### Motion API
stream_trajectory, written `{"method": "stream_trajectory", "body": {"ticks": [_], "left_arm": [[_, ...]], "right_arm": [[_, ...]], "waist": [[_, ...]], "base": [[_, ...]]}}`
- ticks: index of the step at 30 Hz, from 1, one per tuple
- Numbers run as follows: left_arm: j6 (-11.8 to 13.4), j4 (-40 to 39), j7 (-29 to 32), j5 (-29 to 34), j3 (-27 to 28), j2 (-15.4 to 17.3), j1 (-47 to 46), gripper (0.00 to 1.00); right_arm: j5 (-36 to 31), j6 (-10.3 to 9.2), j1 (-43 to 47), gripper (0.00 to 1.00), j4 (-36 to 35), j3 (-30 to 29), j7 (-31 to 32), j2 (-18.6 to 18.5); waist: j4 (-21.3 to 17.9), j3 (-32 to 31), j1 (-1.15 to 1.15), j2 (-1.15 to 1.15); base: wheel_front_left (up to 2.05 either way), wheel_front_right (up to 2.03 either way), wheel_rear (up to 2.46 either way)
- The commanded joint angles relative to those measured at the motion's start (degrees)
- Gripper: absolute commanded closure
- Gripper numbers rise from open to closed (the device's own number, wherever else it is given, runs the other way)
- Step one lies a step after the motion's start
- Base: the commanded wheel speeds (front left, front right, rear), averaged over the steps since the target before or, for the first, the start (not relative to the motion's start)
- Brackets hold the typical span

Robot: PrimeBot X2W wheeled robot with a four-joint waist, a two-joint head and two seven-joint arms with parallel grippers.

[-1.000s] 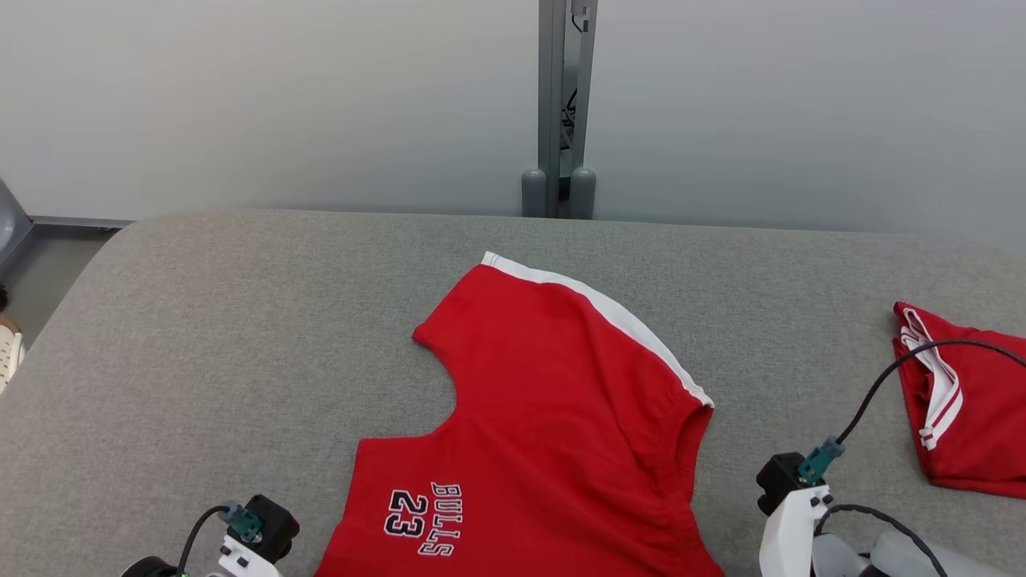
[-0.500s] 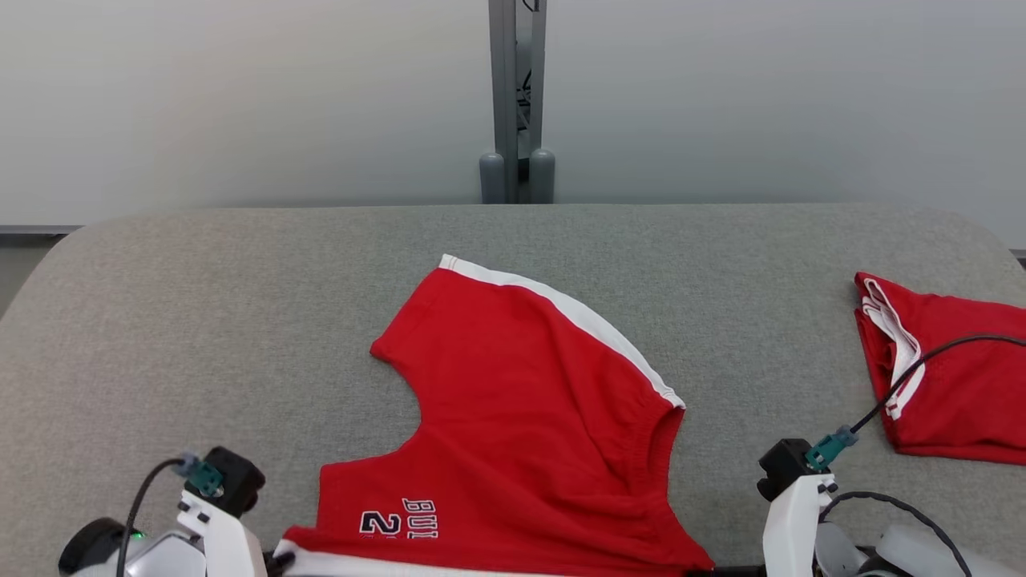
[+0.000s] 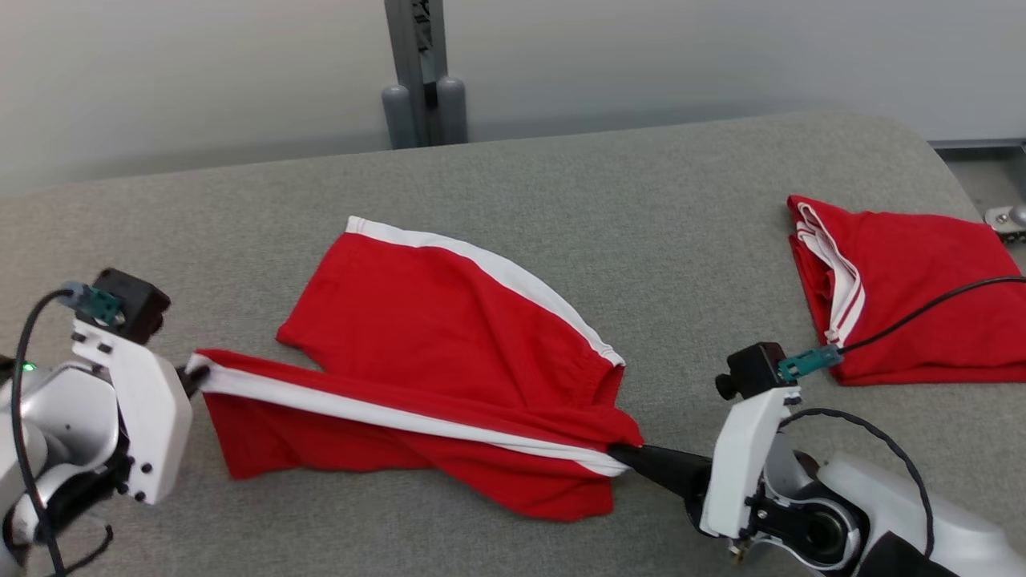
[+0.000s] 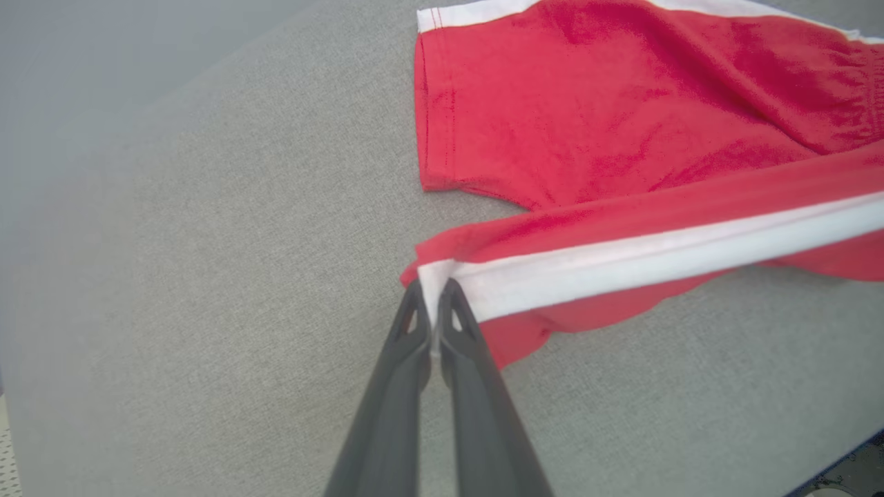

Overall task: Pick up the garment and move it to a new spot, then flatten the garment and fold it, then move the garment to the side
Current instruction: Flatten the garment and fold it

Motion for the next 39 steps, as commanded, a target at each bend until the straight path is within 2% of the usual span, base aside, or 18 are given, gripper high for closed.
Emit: {"method": "stream_trajectory", "body": {"ticks": [1, 5, 9, 10, 17, 21, 30, 39], "left_arm": [[0.59, 0.78, 0.25, 0.98, 0.56, 1.03, -1.55, 1.00], [1.00, 2.85, 0.94, 4.23, 0.69, 0.71, -6.08, 1.00], [1.29, 5.57, 0.62, 7.10, 0.34, -1.09, -10.13, 1.00], [0.99, 7.46, 0.13, 8.53, 0.00, -2.23, -12.25, 1.00], [0.87, 16.09, -3.67, 12.49, -0.37, -7.33, -18.64, 1.00], [0.00, 21.56, -6.01, 14.29, -0.93, -9.59, -21.73, 1.00], [-0.12, 32.89, -10.10, 16.85, -1.71, -14.23, -26.81, 1.00], [-1.91, 41.36, -14.23, 17.66, -2.73, -18.55, -29.44, 1.00]], "right_arm": [[-0.26, -0.03, -0.47, 1.00, -0.29, -0.44, -0.75, 0.40], [-0.88, -0.03, -2.48, 1.00, -0.26, -1.53, -3.32, 3.38], [-2.09, -0.02, -5.02, 1.00, 0.39, -2.49, -5.90, 6.29], [-2.45, -0.01, -6.13, 1.00, 0.87, -2.82, -7.06, 7.62], [-1.74, -0.01, -9.57, 1.00, 3.88, -4.57, -9.63, 10.78], [-0.32, -0.01, -10.70, 1.00, 6.42, -5.78, -10.45, 12.76], [1.91, -0.01, -12.89, 1.00, 9.64, -7.45, -11.44, 16.11], [1.49, -0.01, -14.39, 1.00, 12.90, -7.49, -12.17, 17.74]], "waist": [[-2.19, 2.22, 0.00, 0.00], [-4.32, 4.46, 0.00, 0.00], [-6.03, 6.55, 0.00, 0.00], [-6.72, 7.55, 0.00, 0.00], [-8.41, 10.86, 0.00, 0.00], [-9.34, 12.54, 0.00, 0.00], [-11.02, 15.48, 0.00, 0.00], [-11.62, 16.73, 0.00, 0.00]], "base": [[0.00, 0.00, 0.00], [0.00, 0.00, 0.00], [0.00, 0.00, 0.00], [0.00, 0.00, 0.00], [0.00, 0.00, 0.00], [0.00, 0.00, 0.00], [0.00, 0.00, 0.00], [0.00, 0.00, 0.00]]}}
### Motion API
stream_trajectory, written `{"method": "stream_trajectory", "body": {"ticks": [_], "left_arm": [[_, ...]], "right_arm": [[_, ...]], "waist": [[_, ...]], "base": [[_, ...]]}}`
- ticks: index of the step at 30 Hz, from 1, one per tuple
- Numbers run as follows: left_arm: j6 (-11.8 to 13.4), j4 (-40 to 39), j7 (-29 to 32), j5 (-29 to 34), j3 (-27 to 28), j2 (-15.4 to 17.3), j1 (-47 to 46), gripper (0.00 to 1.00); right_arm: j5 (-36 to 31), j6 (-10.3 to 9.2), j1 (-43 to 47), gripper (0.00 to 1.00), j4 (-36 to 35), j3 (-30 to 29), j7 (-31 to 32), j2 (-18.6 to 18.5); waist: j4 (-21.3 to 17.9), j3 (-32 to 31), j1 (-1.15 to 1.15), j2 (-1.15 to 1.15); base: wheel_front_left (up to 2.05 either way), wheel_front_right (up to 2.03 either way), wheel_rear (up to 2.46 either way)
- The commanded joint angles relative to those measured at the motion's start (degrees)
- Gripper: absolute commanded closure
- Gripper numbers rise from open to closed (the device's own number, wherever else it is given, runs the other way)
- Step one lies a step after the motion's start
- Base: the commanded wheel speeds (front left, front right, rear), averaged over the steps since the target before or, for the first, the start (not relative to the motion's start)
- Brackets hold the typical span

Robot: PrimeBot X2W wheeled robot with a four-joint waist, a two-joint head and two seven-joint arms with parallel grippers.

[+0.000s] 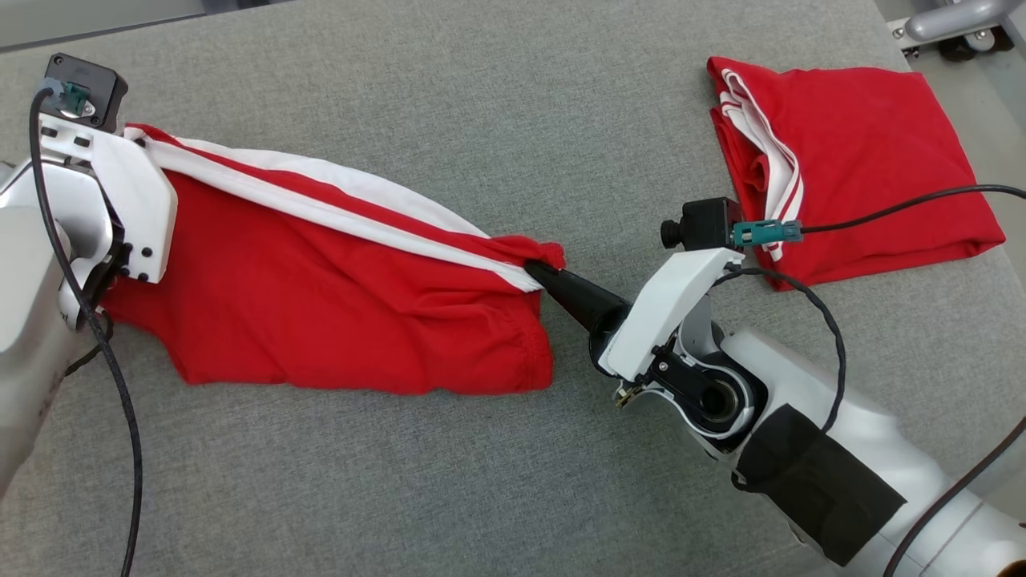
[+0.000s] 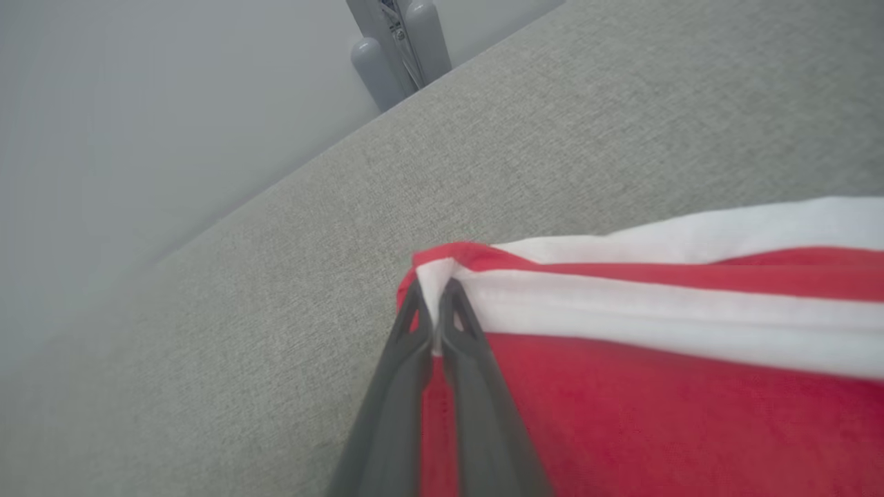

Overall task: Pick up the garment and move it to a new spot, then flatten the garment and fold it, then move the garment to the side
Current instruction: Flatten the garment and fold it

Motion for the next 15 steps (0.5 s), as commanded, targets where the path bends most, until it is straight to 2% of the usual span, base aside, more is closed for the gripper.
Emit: {"method": "stream_trajectory", "body": {"ticks": [1, 9, 10, 11, 12, 13, 14, 15], "left_arm": [[-0.17, 1.31, -0.98, 0.46, 0.02, -0.28, -1.10, 1.00], [-1.43, 7.89, -4.09, 0.83, -0.75, -3.21, -2.87, 1.00], [-1.56, 8.53, -4.53, 0.83, -0.85, -3.55, -2.85, 1.00], [-1.70, 9.28, -5.00, 0.84, -0.94, -3.89, -2.72, 1.00], [-1.67, 9.88, -5.66, 0.77, -0.95, -4.24, -2.70, 1.00], [-1.60, 10.27, -6.61, 0.94, -0.93, -4.40, -3.00, 0.72], [-1.24, 10.75, -7.65, 1.03, -0.81, -4.54, -3.46, 0.16], [-1.13, 11.34, -8.40, 1.13, -0.77, -4.76, -3.71, 0.00]], "right_arm": [[-0.28, 0.01, -0.64, 1.00, 0.39, -0.15, -0.55, -0.05], [-0.08, 0.01, -0.81, 0.98, 2.07, 0.14, -1.09, 0.76], [0.10, 0.01, -0.74, 0.84, 2.16, 0.12, -1.09, 0.90], [0.19, 0.01, -0.73, 0.47, 2.34, 0.01, -1.42, 1.00], [0.44, 0.01, -0.64, 0.00, 2.56, -0.22, -1.69, 1.10], [0.67, 0.01, -0.62, 0.00, 2.79, -0.39, -1.68, 1.22], [0.70, 0.01, -0.73, 0.00, 3.02, -0.52, -1.85, 1.29], [0.70, 0.01, -0.85, 0.00, 3.36, -0.64, -2.08, 1.31]], "waist": [[-0.03, 0.18, 0.00, 0.00], [-0.06, 0.70, 0.00, 0.00], [-0.08, 0.72, 0.00, 0.00], [-0.10, 0.75, 0.00, 0.00], [-0.12, 0.78, 0.00, 0.00], [-0.13, 0.84, 0.00, 0.00], [-0.12, 0.91, 0.00, 0.00], [-0.10, 0.94, 0.00, 0.00]], "base": [[0.00, 0.00, 0.00], [0.00, 0.00, 0.00], [0.00, 0.00, 0.00], [0.00, 0.00, 0.00], [0.00, 0.00, 0.00], [0.00, 0.00, 0.00], [0.00, 0.00, 0.00], [0.00, 0.00, 0.00]]}}
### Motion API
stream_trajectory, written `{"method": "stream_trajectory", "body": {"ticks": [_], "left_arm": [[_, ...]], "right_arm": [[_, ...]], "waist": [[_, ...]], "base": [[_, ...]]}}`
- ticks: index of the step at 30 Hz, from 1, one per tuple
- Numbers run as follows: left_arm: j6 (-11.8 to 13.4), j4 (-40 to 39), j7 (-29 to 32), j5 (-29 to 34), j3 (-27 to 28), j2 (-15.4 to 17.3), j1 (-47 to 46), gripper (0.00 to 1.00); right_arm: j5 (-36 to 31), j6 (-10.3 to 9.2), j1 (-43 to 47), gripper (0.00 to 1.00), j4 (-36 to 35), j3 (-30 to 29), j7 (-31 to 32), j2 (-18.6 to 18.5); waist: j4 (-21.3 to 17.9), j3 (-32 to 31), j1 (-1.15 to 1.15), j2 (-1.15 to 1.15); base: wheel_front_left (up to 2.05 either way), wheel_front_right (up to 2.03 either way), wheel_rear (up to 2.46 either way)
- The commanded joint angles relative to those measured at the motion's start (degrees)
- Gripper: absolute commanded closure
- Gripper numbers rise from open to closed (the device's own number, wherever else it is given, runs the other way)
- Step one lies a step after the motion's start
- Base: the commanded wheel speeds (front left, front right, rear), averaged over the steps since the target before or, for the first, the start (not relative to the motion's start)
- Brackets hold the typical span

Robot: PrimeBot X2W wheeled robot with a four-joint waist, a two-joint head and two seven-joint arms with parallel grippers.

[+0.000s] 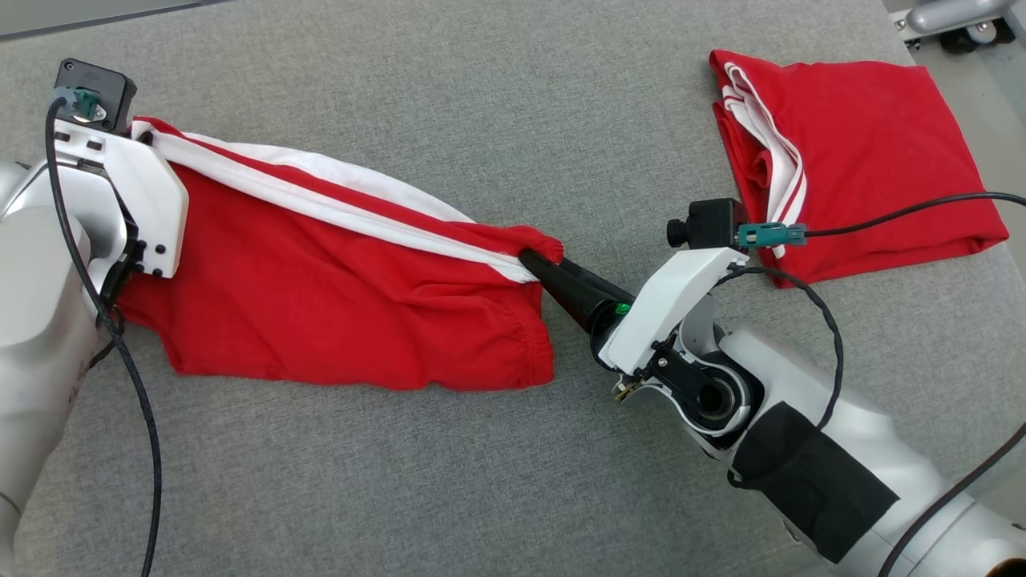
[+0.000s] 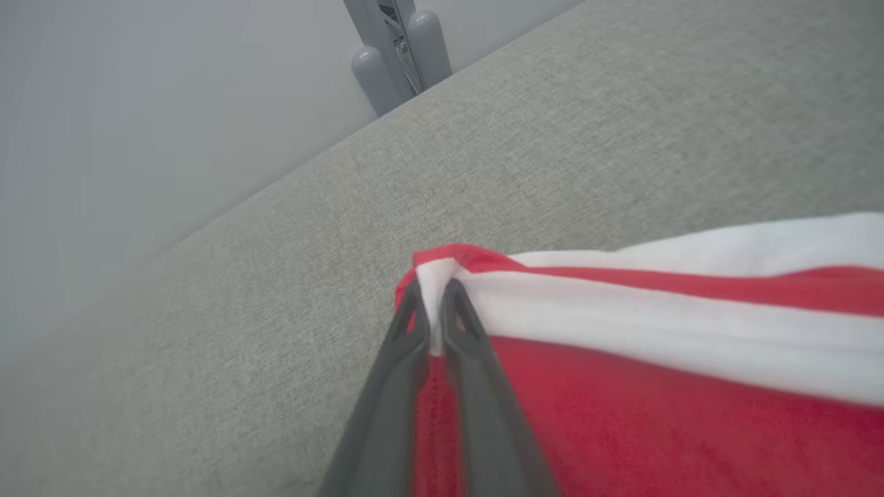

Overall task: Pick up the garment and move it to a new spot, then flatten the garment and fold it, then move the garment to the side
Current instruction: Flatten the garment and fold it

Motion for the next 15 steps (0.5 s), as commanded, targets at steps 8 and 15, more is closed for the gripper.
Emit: {"method": "stream_trajectory", "body": {"ticks": [8, 15], "left_arm": [[-0.16, 4.55, -4.17, 0.36, -0.30, -1.63, -1.29, 0.00], [-0.78, 6.81, -8.82, -0.72, -0.08, -3.24, 0.66, 0.00]], "right_arm": [[-0.35, 0.01, -0.72, 0.00, 0.54, -0.38, -1.15, -0.99], [-2.30, 0.01, 1.14, 0.00, -2.01, 0.37, -2.33, -5.01]], "waist": [[0.85, -1.32, 0.00, 0.00], [2.36, -5.52, 0.00, 0.00]], "base": [[0.00, 0.00, 0.00], [0.00, 0.00, 0.00]]}}
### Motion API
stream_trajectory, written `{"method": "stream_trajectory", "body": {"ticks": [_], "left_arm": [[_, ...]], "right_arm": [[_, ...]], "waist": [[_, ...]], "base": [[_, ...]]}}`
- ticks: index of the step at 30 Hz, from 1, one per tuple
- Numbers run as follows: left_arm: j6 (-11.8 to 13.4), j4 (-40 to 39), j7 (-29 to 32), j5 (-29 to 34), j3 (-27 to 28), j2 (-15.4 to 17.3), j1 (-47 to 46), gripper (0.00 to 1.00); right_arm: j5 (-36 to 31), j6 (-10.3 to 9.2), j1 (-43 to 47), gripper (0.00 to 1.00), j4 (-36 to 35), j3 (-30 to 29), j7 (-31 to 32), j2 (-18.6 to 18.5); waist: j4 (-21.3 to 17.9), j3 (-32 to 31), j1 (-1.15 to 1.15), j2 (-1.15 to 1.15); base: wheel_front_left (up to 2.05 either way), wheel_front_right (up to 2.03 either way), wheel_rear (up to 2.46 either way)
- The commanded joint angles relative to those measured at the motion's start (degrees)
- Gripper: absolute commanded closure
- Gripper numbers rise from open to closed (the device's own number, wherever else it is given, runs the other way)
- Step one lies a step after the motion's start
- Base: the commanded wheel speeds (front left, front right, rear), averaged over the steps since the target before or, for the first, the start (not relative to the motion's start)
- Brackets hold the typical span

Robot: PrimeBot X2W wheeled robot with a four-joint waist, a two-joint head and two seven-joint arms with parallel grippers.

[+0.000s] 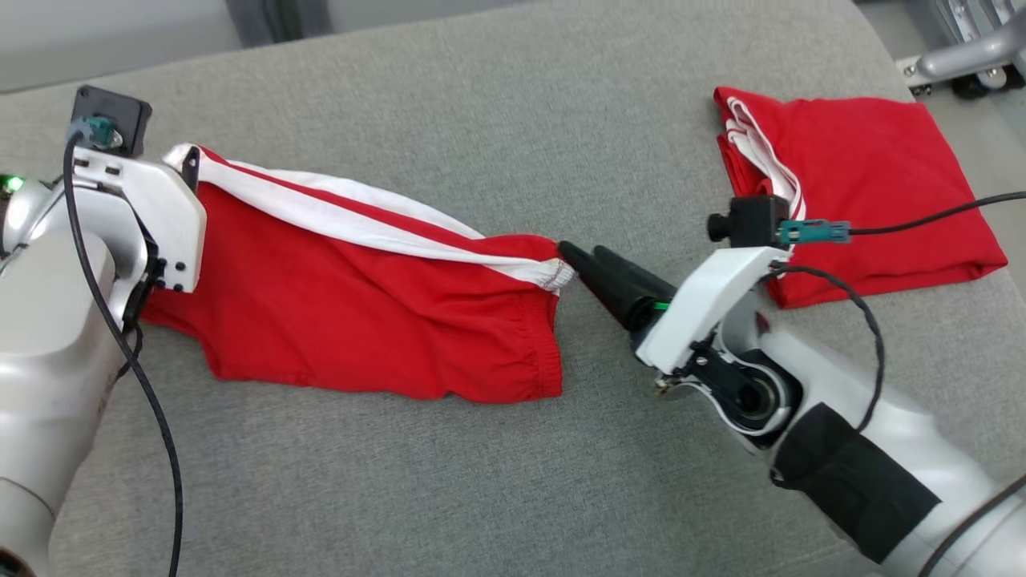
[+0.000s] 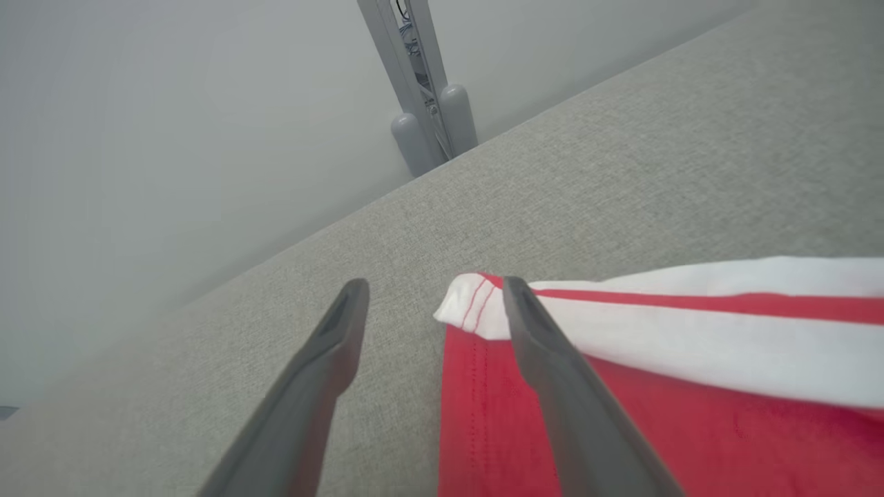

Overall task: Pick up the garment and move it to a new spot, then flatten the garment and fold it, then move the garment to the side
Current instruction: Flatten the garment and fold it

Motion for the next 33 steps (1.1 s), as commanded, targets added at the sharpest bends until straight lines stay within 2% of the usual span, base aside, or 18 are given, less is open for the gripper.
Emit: {"method": "stream_trajectory", "body": {"ticks": [1, 6, 11, 14, 15, 19, 22, 24, 27, 30, 32, 33], "left_arm": [[-0.24, 0.51, -1.12, -0.52, 0.10, 0.20, 0.81, 0.00], [-0.34, 0.75, -4.98, -1.25, 0.72, -0.63, 2.22, 0.00], [0.37, -0.65, -10.85, -2.33, 1.97, -1.54, 3.98, 0.00], [0.94, -1.86, -14.23, -3.09, 2.84, -2.23, 5.73, 0.00], [0.94, -1.86, -14.23, -3.09, 2.84, -2.23, 5.73, 0.00], [2.53, -5.05, -17.25, -4.17, 4.51, -3.23, 9.75, 0.00], [4.43, -10.43, -18.08, -3.69, 6.79, -2.97, 13.68, 0.00], [6.75, -17.30, -18.05, -1.04, 9.38, -1.89, 17.10, 0.00], [9.85, -27.23, -18.02, 2.75, 14.03, -1.19, 25.55, 0.00], [11.58, -35.68, -18.04, 6.78, 18.29, -1.42, 33.07, 0.00], [12.78, -39.71, -18.04, 9.95, 20.73, -1.97, 37.93, 0.00], [13.50, -42.76, -18.05, 12.80, 22.24, -3.41, 42.58, 0.00]], "right_arm": [[-1.18, 0.01, 1.09, 0.00, -0.06, 0.28, -0.84, -1.64], [-4.11, 0.01, 1.52, 0.00, -1.12, 0.31, -4.49, -4.55], [-11.59, 0.01, 1.88, 0.00, 0.87, -0.37, -13.58, -7.38], [-17.28, 0.01, 3.03, 0.00, 2.14, -2.45, -15.10, -9.05], [-17.28, 0.01, 3.03, 0.00, 2.14, -2.45, -15.10, -9.05], [-28.00, 0.01, 6.81, 0.00, 0.59, -12.19, -15.16, -8.64], [-37.80, 0.01, 11.23, 0.00, -2.82, -19.24, -15.18, -8.00], [-42.56, 0.01, 15.09, 0.00, -5.61, -24.71, -15.19, -6.67], [-53.58, 0.01, 20.08, 0.00, -10.85, -31.24, -15.20, -5.52], [-62.50, 0.01, 25.89, 0.00, -15.34, -36.15, -15.11, -2.85], [-65.28, 0.01, 29.08, 0.00, -16.58, -39.25, -15.10, -0.93], [-67.94, 0.01, 31.41, 0.00, -17.36, -41.37, -15.10, 0.63]], "waist": [[0.96, -2.05, 0.00, 0.00], [2.23, -5.40, 0.00, 0.00], [4.34, -8.40, 0.00, 0.00], [6.10, -10.45, 0.00, 0.00], [6.10, -10.45, 0.00, 0.00], [8.15, -13.09, 0.00, 0.00], [9.64, -14.89, 0.00, 0.00], [10.63, -15.85, 0.00, 0.00], [11.82, -17.13, 0.00, 0.00], [12.94, -18.06, 0.00, 0.00], [13.77, -18.52, 0.00, 0.00], [14.41, -18.88, 0.00, 0.00]], "base": [[0.00, 0.00, 0.00], [0.00, 0.00, 0.00], [0.00, 0.00, 0.00], [0.00, 0.00, 0.00], [0.00, 0.00, 0.00], [0.00, 0.00, 0.00], [0.00, 0.00, 0.00], [0.00, 0.00, 0.00], [0.00, 0.00, 0.00], [0.00, 0.00, 0.00], [0.00, 0.00, 0.00], [0.00, 0.00, 0.00]]}}
